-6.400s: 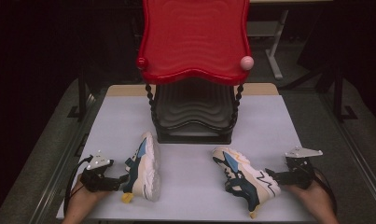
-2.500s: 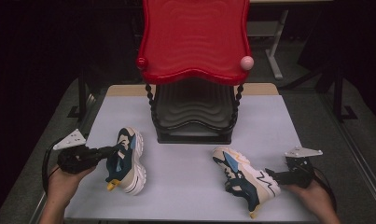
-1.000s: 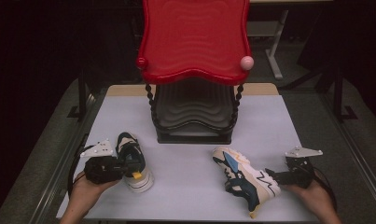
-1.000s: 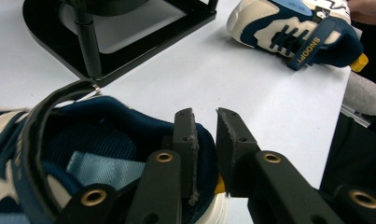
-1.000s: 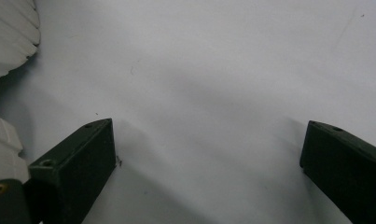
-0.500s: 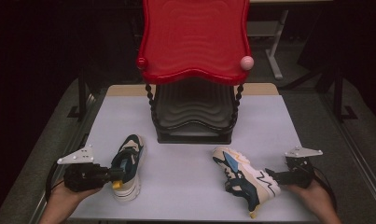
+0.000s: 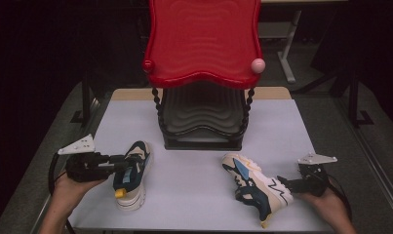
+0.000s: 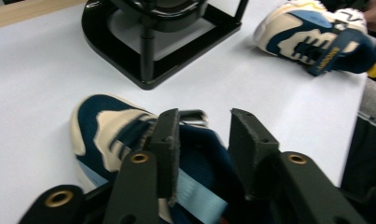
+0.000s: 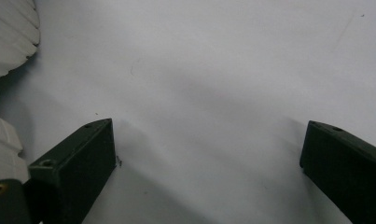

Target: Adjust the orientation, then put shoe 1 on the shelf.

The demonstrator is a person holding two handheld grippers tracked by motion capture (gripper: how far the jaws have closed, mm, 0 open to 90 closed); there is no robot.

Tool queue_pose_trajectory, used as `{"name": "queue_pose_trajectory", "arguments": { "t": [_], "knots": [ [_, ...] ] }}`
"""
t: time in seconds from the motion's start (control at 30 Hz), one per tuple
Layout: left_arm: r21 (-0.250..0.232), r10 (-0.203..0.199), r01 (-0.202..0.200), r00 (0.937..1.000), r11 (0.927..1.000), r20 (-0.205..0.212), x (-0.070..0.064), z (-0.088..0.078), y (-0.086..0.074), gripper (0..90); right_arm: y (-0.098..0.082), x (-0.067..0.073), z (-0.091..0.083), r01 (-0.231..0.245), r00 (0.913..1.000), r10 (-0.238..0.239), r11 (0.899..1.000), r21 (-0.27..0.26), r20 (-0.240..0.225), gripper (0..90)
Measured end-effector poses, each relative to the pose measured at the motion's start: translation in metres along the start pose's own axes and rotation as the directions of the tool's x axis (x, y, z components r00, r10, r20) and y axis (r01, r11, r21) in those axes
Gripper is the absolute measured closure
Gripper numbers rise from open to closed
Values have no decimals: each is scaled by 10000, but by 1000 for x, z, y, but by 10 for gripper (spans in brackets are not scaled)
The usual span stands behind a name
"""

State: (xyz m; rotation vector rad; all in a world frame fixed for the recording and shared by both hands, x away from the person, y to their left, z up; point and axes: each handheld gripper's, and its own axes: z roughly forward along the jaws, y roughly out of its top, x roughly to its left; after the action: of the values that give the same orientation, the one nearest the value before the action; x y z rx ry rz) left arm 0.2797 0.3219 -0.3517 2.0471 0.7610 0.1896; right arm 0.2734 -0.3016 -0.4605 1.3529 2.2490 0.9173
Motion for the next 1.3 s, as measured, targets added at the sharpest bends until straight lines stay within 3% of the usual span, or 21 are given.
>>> {"name": "queue_pose_trajectory", "arguments": {
  "t": [0.27, 0.6, 0.8, 1.3],
  "knots": [
    [516, 121, -120, 9999, 9986, -26, 22, 20, 0, 494, 0, 0, 0, -5, 10000, 5, 10000, 0, -10, 28],
    [1131, 352, -360, 9993, 9929, 97, 28, 35, -7, 521, 0, 0, 0, -1, 10000, 1, 10000, -2, -7, 28],
    [665, 290, -311, 9991, 9973, 321, 32, 37, -13, 642, 0, 0, 0, -1, 10000, 1, 10000, -3, -8, 28],
    [154, 150, -163, 9965, 9997, 821, 37, 32, -17, 709, 0, 0, 0, -4, 10000, 4, 10000, 1, 0, 28]
  ]
}}
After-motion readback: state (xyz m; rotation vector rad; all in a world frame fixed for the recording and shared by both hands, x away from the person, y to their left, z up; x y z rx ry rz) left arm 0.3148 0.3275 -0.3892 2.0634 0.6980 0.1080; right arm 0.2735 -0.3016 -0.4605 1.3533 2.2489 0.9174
